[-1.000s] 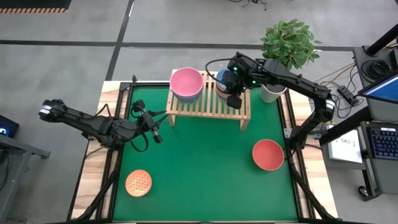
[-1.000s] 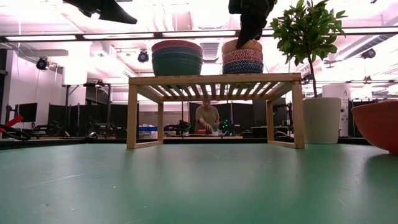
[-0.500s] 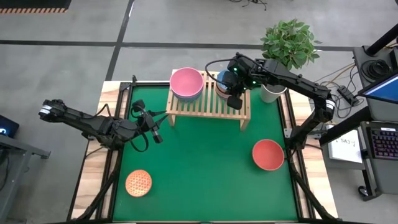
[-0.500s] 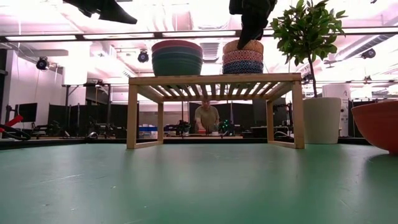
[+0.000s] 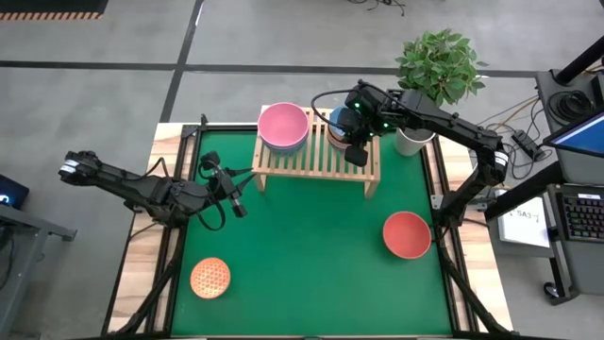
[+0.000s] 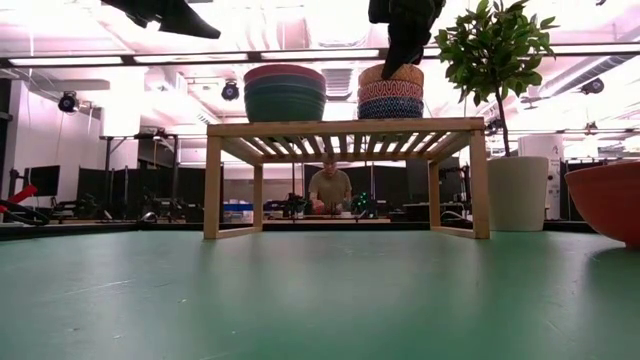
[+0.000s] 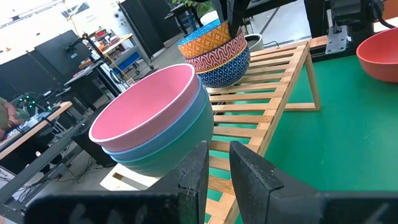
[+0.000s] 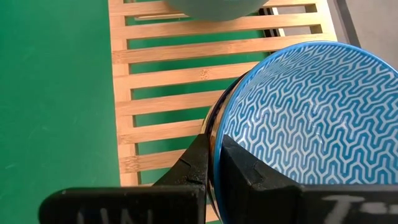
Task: Place and stack bowls onto a shelf
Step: Stack the light blue patterned bowl on top of the blue patterned bowl on the shelf
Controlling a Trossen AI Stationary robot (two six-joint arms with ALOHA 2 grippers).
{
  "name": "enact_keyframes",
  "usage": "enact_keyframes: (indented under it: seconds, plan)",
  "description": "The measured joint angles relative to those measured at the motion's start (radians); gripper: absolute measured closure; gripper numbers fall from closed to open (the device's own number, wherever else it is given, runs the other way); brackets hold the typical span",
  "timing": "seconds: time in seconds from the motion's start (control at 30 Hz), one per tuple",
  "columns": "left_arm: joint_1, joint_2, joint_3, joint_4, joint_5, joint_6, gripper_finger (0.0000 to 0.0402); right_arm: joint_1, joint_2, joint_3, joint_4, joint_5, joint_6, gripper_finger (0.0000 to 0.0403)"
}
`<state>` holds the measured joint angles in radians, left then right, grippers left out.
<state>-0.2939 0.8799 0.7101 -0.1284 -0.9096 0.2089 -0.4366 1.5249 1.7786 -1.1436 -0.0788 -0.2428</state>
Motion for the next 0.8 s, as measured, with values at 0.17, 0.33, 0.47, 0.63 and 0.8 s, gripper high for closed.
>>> enact_keyframes:
  seconds: [0.17,0.33,0.47,0.63,0.8]
  plan:
    - [0.0,0.0,0.0,0.0,0.0,0.0,0.0354,0.0,0.0,-0.001,0.002,0.0,0.01,0.039]
    - [0.0,0.0,0.0,0.0,0.0,0.0,0.0354,0.0,0.0,-0.001,0.005,0.001,0.009,0.0376]
    - [0.0,0.0,0.0,0.0,0.0,0.0,0.0354,0.0,0.0,-0.001,0.008,0.004,0.009,0.0351]
    - [0.0,0.0,0.0,0.0,0.0,0.0,0.0354,0.0,0.0,-0.001,0.009,0.004,0.009,0.033]
    - [0.0,0.0,0.0,0.0,0.0,0.0,0.0354,0.0,0.0,-0.001,0.01,0.003,0.018,0.0311]
